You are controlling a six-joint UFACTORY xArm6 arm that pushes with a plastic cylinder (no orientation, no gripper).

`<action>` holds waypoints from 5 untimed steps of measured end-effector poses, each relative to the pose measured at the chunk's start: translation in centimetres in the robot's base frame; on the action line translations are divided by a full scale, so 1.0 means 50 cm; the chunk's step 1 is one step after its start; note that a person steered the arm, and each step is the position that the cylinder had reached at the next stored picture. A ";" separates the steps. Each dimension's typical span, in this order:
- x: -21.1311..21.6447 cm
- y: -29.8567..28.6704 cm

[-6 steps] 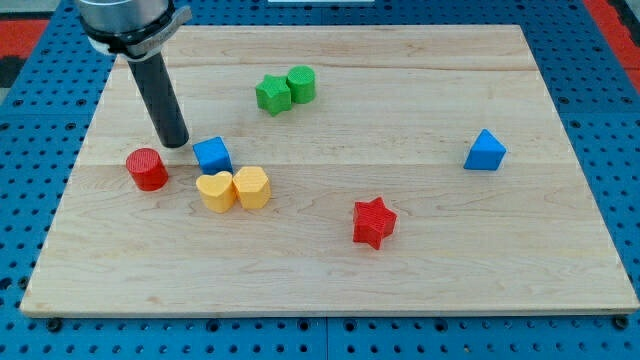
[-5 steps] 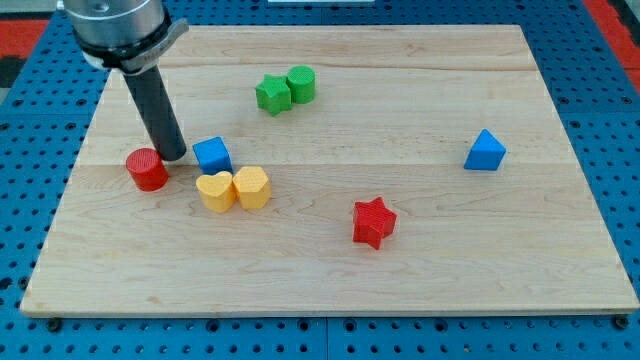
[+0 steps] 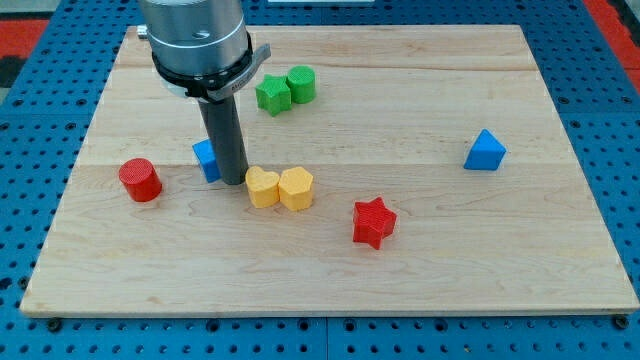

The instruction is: Push the blue cube to the top of the yellow hexagon

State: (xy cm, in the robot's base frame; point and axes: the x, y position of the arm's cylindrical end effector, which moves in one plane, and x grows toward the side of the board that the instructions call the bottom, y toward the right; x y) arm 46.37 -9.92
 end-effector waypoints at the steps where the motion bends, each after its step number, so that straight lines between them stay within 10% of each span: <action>1: 0.029 -0.041; 5: -0.028 -0.127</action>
